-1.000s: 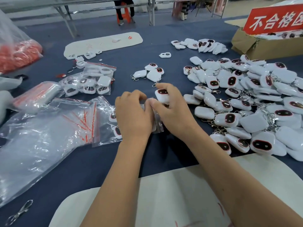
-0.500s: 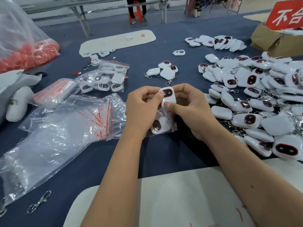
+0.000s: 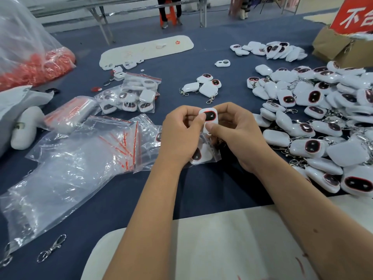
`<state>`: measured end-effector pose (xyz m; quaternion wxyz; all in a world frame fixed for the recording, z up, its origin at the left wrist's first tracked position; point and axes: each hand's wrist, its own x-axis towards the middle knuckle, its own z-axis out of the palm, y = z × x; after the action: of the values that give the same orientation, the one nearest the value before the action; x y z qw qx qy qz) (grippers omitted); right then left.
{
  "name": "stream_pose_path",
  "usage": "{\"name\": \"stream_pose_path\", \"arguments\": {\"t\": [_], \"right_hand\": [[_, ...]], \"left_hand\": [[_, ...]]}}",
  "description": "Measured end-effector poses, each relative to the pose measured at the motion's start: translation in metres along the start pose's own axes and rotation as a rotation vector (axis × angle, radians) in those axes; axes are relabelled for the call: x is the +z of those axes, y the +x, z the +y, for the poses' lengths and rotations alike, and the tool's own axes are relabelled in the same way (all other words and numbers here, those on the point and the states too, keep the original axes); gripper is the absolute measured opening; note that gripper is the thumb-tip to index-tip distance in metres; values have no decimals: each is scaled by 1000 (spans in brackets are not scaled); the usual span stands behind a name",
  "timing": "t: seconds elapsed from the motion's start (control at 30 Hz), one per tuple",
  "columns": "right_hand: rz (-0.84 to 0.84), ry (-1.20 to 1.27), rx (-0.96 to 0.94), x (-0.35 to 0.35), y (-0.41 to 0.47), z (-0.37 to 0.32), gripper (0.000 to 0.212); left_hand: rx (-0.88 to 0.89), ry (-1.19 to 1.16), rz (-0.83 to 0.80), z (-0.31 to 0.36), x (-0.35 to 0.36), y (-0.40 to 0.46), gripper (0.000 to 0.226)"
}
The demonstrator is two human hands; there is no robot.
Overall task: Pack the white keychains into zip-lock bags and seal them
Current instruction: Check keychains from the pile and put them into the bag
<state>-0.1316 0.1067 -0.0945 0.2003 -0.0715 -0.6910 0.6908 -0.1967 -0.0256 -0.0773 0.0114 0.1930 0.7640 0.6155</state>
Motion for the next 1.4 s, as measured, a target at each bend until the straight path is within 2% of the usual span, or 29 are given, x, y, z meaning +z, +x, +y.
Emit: {"name": "stream_pose_path", "arguments": {"t": [0.1,0.77,1.2,1.3,1.4], "right_hand": [[14,38,22,0,1,1,10],[86,-24,29,2,0,-2,11],[44,72,34,1,-1,-6,3],[18,34,32,1,-1,-4,18],[47,6,22,0,-1,-4,22]], "left_hand": [[8,11,0,-1,0,1,6],[65,18,-44,4,1,-3,10],[57,-30,-11,3,-1,-3,8],[43,-39,13,3,0,-2,5],[47,-32,7,4,2,-4,4]]}}
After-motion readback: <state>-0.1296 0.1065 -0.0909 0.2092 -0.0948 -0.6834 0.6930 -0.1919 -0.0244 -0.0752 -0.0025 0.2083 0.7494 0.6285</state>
